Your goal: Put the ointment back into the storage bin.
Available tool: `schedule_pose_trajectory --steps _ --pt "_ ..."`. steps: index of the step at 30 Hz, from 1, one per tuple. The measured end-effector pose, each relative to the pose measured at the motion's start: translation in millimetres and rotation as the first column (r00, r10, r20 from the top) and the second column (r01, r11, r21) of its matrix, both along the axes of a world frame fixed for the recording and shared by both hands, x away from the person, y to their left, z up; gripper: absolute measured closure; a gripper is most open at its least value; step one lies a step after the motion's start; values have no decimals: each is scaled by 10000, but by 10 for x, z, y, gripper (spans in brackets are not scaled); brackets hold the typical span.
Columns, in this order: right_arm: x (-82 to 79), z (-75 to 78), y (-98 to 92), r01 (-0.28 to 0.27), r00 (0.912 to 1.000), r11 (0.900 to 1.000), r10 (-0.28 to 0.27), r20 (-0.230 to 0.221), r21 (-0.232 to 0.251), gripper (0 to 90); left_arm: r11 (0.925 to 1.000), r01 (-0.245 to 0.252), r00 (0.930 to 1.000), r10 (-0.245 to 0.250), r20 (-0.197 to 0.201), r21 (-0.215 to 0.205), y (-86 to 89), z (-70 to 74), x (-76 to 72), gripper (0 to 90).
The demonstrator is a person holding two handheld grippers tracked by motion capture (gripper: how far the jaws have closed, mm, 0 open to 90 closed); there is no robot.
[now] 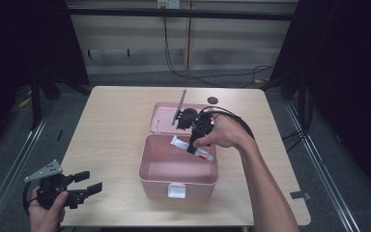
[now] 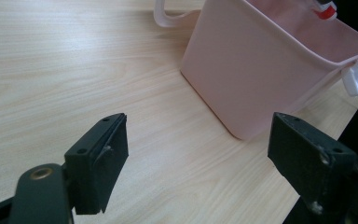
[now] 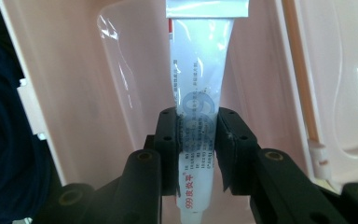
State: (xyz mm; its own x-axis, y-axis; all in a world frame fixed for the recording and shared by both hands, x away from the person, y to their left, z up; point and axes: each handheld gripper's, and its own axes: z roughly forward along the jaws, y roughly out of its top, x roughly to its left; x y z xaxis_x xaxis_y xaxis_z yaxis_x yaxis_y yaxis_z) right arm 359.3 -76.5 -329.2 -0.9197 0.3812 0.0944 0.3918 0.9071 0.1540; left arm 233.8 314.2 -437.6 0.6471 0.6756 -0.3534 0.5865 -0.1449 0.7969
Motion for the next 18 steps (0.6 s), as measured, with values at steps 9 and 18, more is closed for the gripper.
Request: schedule_pose_trajectory --steps 9,18 --pt "49 -152 106 -437 9990 9988 434 -112 -241 714 10000 11 10000 -11 -7 2 0 -1 2 200" --pt "120 -429 259 -925 9952 9947 909 -357 -444 714 10000 31 10000 -31 -5 -7 4 1 0 200"
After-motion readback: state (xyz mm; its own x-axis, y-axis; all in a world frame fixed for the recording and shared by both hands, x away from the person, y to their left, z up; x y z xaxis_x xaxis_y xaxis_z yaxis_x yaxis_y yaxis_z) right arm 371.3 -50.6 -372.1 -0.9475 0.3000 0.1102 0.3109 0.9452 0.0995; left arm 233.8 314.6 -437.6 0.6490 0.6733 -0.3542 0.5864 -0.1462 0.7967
